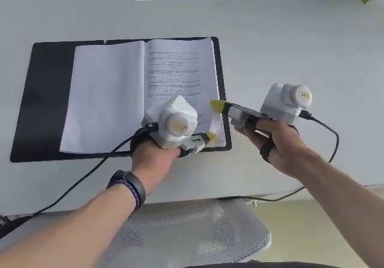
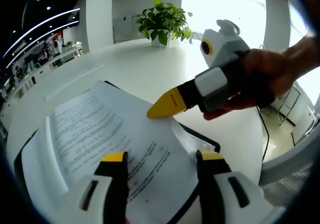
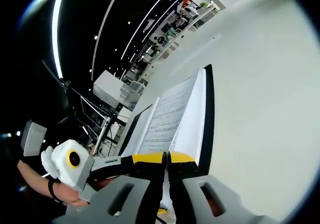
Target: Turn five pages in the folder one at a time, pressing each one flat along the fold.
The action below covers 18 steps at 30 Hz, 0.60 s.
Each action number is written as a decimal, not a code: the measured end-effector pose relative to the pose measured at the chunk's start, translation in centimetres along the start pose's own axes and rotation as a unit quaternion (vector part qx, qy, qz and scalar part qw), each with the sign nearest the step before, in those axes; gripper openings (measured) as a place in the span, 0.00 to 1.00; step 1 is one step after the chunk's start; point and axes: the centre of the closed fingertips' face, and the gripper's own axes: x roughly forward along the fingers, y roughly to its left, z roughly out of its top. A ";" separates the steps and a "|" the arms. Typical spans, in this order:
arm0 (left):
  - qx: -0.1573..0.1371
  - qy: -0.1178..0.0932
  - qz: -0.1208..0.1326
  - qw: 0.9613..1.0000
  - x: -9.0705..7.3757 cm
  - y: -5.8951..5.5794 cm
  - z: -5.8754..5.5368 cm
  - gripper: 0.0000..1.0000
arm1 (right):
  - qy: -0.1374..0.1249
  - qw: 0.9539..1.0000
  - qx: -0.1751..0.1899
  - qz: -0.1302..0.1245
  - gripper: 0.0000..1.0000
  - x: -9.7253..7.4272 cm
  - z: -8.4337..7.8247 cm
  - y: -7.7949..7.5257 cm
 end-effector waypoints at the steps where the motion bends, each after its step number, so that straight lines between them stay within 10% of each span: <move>1: -0.004 0.001 -0.002 1.000 -0.1 0.0 0.0 0.55 | 0.000 1.000 -0.001 0.000 0.00 0.0 0.0 0.0; 18: -0.024 -0.004 0.000 1.000 -2.8 1.2 0.9 0.64 | -0.014 1.000 -0.002 0.007 0.00 -0.1 1.3 0.7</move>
